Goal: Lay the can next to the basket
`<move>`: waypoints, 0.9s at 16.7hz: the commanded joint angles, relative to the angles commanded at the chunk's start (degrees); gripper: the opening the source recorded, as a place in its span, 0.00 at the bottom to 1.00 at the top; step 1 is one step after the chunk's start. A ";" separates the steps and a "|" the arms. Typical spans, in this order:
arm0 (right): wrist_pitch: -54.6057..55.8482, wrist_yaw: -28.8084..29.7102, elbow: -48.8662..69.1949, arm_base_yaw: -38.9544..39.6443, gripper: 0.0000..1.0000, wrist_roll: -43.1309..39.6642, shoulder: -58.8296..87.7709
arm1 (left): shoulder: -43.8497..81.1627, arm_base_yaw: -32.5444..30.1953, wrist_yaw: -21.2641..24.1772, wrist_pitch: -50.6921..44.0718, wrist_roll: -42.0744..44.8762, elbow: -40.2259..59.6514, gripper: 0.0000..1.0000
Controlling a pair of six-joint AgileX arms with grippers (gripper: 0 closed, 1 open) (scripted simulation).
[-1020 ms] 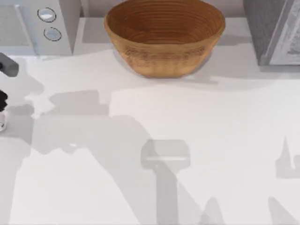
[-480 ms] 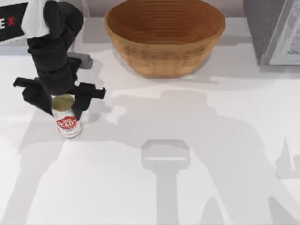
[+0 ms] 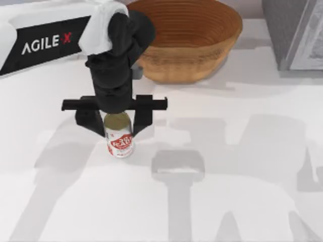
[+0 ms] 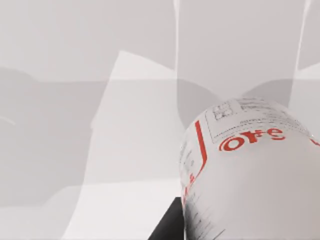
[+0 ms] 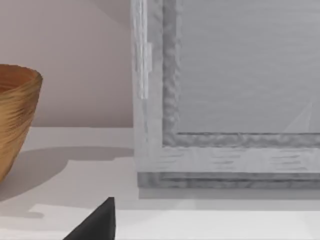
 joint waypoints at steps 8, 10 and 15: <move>0.00 0.00 0.00 0.00 1.00 0.00 0.00 | 0.31 -0.15 0.03 0.87 -0.33 -0.73 0.00; 0.00 0.00 0.00 0.00 1.00 0.00 0.00 | 0.34 -0.25 0.00 1.63 -0.40 -1.22 0.00; 0.00 0.00 0.00 0.00 1.00 0.00 0.00 | 0.33 -0.26 -0.02 1.67 -0.40 -1.24 0.15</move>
